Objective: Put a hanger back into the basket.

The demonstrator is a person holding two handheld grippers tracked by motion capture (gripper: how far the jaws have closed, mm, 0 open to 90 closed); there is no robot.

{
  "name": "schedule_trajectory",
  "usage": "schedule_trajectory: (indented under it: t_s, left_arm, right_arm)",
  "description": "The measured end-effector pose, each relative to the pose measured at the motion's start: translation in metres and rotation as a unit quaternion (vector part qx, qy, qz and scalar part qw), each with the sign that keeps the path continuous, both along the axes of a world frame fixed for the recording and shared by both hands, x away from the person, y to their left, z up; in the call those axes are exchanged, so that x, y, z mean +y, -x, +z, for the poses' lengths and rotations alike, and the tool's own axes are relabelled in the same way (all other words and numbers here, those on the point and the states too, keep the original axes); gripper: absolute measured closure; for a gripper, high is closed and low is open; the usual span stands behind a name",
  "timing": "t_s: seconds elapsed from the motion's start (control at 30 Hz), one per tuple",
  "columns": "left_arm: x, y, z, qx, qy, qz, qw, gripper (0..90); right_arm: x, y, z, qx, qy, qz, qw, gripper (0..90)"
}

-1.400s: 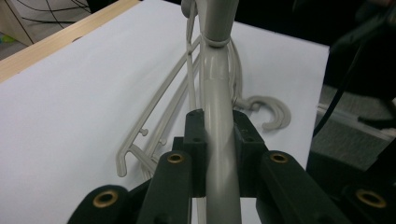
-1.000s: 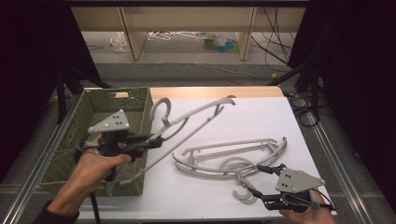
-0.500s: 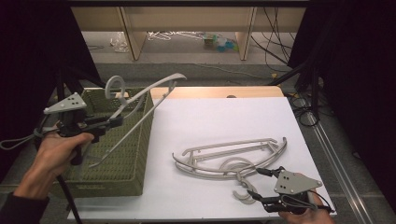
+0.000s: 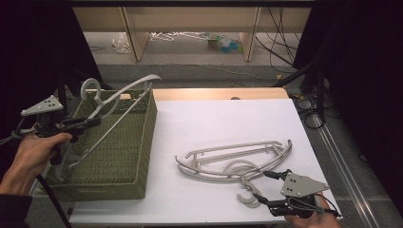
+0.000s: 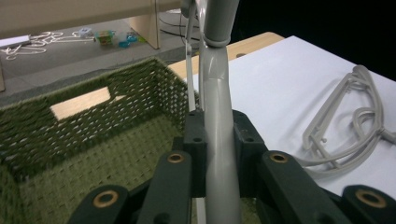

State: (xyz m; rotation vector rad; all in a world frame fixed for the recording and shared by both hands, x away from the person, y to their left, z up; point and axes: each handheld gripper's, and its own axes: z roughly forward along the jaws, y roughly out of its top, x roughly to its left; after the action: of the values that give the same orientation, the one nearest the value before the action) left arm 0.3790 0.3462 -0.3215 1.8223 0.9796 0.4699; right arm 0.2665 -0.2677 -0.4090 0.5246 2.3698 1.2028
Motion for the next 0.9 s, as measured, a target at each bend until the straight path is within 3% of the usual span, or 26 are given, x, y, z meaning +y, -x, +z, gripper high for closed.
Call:
schedule_trajectory:
  t_s: [0.1, 0.3, 0.63, 0.9]
  left_arm:
    - [0.007, -0.001, -0.007, 0.005, -0.011, 0.003, 0.9999, 78.8]
    - [0.017, -0.004, -0.019, 0.018, -0.011, 0.020, 0.9996, 78.8]
    - [0.026, -0.005, -0.031, 0.036, -0.019, 0.021, 0.9990, 78.8]
    - [0.027, -0.014, -0.046, 0.067, -0.028, 0.033, 0.9969, 78.8]
  right_arm:
    - [0.000, -0.001, -0.001, 0.004, 0.001, -0.002, 1.0000, 26.8]
    - [0.000, -0.001, -0.002, 0.002, -0.002, -0.007, 1.0000, 24.4]
    - [-0.001, -0.001, -0.001, 0.001, -0.002, -0.007, 1.0000, 22.6]
    - [0.000, -0.001, -0.001, 0.002, -0.001, -0.004, 1.0000, 22.7]
